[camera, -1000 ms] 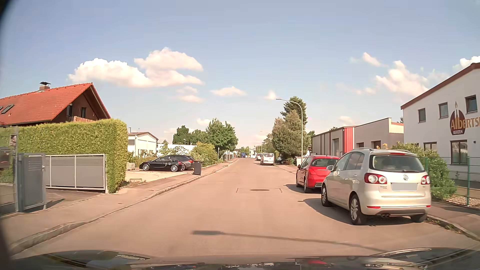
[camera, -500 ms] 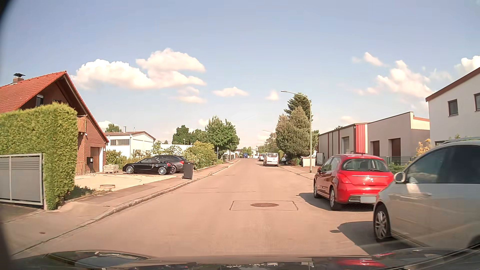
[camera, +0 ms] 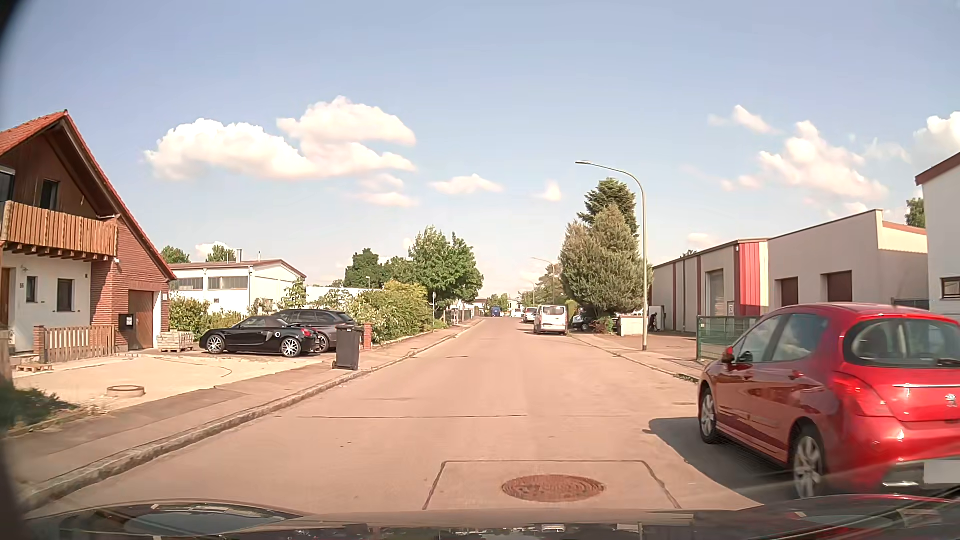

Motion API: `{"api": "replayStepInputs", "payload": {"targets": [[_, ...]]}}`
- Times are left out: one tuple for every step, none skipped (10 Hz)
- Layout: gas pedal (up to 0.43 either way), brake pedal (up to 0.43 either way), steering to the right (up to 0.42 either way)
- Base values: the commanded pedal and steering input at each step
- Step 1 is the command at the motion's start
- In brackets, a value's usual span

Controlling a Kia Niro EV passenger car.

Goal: Follow the waypoints while adhering to traffic rules and regulations

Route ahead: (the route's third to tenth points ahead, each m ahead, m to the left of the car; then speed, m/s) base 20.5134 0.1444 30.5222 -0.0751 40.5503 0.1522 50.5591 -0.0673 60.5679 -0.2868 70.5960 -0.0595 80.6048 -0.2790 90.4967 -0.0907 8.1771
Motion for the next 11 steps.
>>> {"api": "replayStepInputs", "payload": {"targets": [[0.059, 0.012, 0.000], [0.059, 0.012, 0.000], [0.059, 0.012, 0.001], [0.059, 0.012, 0.001], [0.059, 0.012, 0.000], [0.047, 0.012, 0.000], [0.008, 0.012, 0.000], [0.008, 0.012, 0.000], [0.008, 0.012, 0.000], [0.000, 0.012, 0.000], [0.000, 0.012, 0.000]]}}
